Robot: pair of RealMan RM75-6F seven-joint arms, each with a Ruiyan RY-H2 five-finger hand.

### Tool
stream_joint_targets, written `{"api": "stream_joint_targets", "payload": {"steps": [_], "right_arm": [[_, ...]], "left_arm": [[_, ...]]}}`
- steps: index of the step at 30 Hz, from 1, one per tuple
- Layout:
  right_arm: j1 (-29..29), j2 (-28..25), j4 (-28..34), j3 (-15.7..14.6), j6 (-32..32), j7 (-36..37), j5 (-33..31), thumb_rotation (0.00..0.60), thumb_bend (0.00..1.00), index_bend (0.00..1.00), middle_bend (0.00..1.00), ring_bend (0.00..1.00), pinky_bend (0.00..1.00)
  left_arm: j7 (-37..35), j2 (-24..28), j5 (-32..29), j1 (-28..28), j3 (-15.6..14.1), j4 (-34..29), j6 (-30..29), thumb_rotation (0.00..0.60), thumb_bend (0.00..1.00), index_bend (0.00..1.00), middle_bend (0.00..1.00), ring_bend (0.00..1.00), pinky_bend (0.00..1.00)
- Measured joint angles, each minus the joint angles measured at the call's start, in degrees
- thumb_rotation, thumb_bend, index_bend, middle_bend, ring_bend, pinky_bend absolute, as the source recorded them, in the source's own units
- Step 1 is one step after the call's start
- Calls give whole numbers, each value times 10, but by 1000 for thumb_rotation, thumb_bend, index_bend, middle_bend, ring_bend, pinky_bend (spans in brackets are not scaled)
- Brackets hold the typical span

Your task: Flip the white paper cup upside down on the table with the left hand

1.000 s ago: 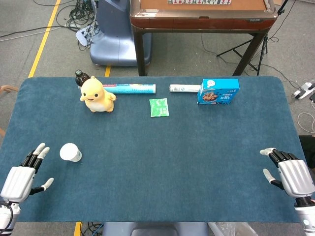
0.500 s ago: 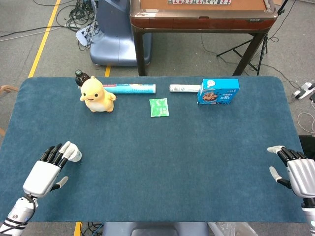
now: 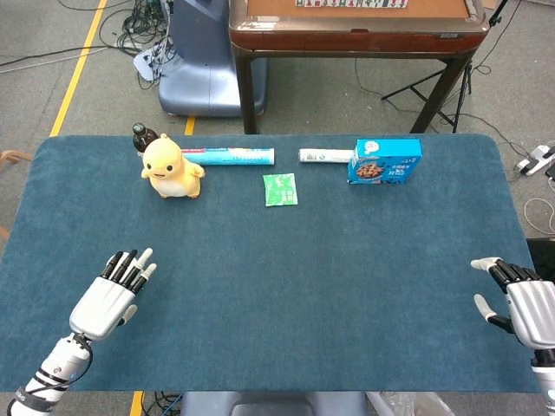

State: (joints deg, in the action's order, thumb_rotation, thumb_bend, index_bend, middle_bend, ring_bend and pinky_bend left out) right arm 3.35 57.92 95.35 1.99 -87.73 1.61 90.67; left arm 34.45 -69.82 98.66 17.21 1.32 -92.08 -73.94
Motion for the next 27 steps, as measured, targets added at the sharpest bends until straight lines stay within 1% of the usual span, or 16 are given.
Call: {"api": "stream_joint_targets", "payload": {"steps": [4, 8, 13, 21, 27], "right_arm": [[-1, -2, 1, 0, -1, 6, 1, 600, 310, 320, 324, 367, 458], [-2, -3, 2, 0, -1, 9, 2, 600, 309, 320, 324, 367, 458], [-1, -5, 3, -2, 2, 16, 4, 600, 305, 320, 324, 367, 458], [-1, -6, 4, -3, 3, 17, 6, 600, 304, 320, 324, 367, 458], [0, -5, 3, -4, 7, 19, 5, 600, 305, 320, 324, 367, 458]], "left_arm": [[18, -5, -5, 8, -1, 11, 15, 600, 189, 165, 0, 0, 102], [43, -10, -4, 13, -1, 24, 19, 600, 189, 171, 0, 0, 55], [69, -24, -1, 21, -3, 49, 24, 600, 190, 181, 0, 0, 20], [73, -33, -9, 32, -5, 77, 39, 600, 190, 215, 0, 0, 17], [48, -49, 3, 39, -7, 113, 28, 600, 189, 219, 0, 0, 16]]}}
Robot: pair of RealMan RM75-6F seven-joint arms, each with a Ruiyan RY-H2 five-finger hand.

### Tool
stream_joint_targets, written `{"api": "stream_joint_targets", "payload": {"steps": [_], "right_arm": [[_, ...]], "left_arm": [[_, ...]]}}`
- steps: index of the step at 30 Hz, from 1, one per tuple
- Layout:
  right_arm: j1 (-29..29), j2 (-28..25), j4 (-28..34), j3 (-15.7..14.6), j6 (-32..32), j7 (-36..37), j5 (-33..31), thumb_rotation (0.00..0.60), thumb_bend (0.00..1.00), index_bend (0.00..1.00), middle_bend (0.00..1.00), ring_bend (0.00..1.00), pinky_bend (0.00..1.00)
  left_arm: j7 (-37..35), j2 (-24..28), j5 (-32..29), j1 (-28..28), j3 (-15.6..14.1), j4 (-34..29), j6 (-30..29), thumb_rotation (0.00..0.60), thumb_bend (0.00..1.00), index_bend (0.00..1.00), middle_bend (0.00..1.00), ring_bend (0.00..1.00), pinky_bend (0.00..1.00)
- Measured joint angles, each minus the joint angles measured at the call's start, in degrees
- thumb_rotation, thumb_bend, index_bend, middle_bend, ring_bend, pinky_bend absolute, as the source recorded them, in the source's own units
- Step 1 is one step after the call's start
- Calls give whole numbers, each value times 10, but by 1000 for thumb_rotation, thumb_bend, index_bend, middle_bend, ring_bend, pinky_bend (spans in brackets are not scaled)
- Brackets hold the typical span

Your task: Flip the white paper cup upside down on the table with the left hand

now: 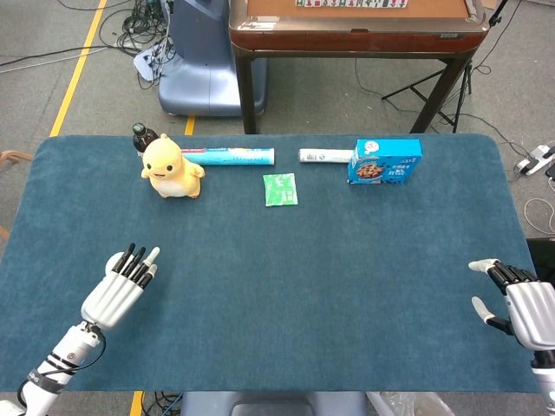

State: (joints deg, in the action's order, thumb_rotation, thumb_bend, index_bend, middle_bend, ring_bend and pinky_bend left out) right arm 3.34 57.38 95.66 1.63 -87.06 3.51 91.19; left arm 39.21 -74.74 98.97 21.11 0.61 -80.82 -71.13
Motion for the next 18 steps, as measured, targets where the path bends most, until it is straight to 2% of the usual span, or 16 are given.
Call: {"api": "stream_joint_targets", "payload": {"steps": [14, 18], "right_arm": [[-1, -3, 2, -1, -2, 6, 2, 600, 304, 320, 324, 367, 458], [-2, -4, 3, -1, -2, 7, 3, 600, 303, 320, 324, 367, 458]], "left_arm": [[30, -22, 15, 23, -6, 56, 8, 600, 191, 277, 0, 0, 1], [24, -31, 20, 27, -7, 78, 0, 600, 230, 283, 0, 0, 0]]}}
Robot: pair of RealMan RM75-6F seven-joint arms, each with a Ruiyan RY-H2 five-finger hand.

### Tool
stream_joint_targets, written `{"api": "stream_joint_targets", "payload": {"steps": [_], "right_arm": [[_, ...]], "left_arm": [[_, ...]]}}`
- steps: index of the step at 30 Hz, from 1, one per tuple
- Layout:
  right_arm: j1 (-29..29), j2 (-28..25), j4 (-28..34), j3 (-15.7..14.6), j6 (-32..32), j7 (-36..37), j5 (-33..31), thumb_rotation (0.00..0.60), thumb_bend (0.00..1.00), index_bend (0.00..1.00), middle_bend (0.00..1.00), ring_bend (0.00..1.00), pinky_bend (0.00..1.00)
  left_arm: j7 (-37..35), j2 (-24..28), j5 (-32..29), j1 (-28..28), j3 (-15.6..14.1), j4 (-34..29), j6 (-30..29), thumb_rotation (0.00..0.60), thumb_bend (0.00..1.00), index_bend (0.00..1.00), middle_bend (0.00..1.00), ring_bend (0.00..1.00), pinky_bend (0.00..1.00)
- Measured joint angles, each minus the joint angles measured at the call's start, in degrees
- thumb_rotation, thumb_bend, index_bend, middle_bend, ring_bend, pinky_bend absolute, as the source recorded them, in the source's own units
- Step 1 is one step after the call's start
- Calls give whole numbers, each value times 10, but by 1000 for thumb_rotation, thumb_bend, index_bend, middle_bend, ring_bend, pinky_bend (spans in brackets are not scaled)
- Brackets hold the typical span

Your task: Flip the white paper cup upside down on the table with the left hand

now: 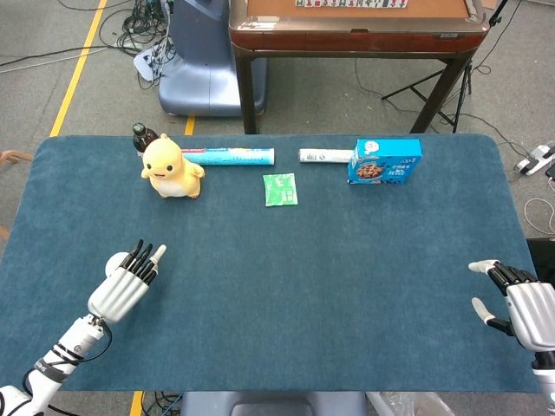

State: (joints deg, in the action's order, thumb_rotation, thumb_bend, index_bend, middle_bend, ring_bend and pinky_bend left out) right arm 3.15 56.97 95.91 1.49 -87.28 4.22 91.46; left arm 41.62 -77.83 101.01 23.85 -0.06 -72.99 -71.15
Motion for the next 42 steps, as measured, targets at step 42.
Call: {"api": "stream_joint_targets", "payload": {"steps": [42], "right_arm": [[1, 0, 3, -4, 7, 2, 1, 600, 303, 321, 326, 367, 458]], "left_arm": [[42, -6, -51, -5, -3, 44, -6, 600, 259, 304, 0, 0, 0]]}}
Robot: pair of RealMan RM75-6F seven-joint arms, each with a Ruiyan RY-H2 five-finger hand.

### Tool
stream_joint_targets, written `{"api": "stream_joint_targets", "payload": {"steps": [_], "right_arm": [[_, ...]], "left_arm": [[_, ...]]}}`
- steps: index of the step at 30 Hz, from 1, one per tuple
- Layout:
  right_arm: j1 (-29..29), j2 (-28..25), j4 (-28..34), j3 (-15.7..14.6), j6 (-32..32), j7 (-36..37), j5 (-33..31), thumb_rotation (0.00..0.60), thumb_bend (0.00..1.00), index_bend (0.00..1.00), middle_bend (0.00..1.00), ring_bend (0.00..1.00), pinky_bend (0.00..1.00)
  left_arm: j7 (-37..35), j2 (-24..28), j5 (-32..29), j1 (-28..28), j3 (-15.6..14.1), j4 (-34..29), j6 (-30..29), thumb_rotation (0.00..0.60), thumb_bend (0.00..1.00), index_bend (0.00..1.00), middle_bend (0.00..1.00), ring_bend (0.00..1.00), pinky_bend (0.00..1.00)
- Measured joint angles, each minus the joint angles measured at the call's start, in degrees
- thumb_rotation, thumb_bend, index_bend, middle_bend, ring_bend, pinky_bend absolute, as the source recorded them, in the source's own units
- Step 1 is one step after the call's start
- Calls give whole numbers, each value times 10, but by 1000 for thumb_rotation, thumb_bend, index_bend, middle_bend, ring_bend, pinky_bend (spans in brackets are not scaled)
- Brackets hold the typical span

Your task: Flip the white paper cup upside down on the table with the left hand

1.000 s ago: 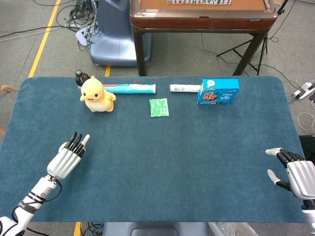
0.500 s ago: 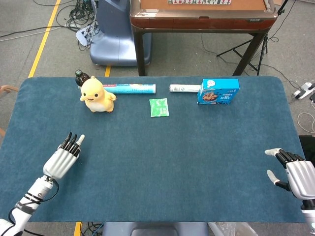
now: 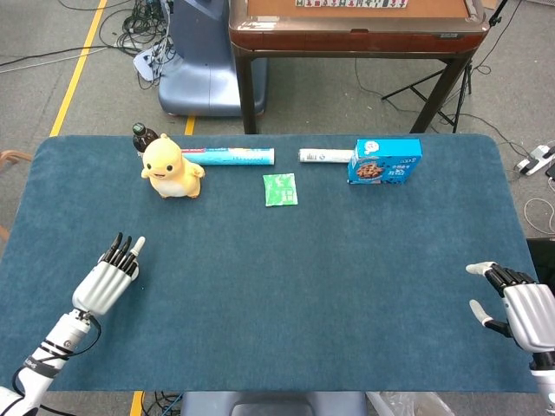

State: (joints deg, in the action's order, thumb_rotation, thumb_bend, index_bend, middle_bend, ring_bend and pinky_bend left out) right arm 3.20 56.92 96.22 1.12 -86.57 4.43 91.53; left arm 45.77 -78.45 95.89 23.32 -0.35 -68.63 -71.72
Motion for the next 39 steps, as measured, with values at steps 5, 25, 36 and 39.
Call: {"api": "stream_joint_targets", "payload": {"steps": [5, 25, 36, 39], "right_arm": [[0, 0, 0, 0, -1, 1, 1, 600, 303, 321, 326, 367, 458], [0, 0, 1, -1, 1, -1, 0, 600, 303, 321, 325, 367, 458], [0, -1, 0, 0, 1, 2, -1, 600, 303, 321, 326, 367, 458], [0, -1, 0, 0, 1, 1, -1, 600, 302, 321, 326, 367, 458]], "left_arm": [[-5, -1, -2, 0, -1, 1, -2, 600, 260, 300, 0, 0, 0], [-32, 0, -5, -5, -4, -1, -18, 600, 259, 318, 0, 0, 0], [-47, -9, -6, -5, -3, 13, -25, 600, 352, 352, 0, 0, 0], [-50, -10, -6, -5, -3, 15, -27, 600, 360, 358, 0, 0, 0]]}}
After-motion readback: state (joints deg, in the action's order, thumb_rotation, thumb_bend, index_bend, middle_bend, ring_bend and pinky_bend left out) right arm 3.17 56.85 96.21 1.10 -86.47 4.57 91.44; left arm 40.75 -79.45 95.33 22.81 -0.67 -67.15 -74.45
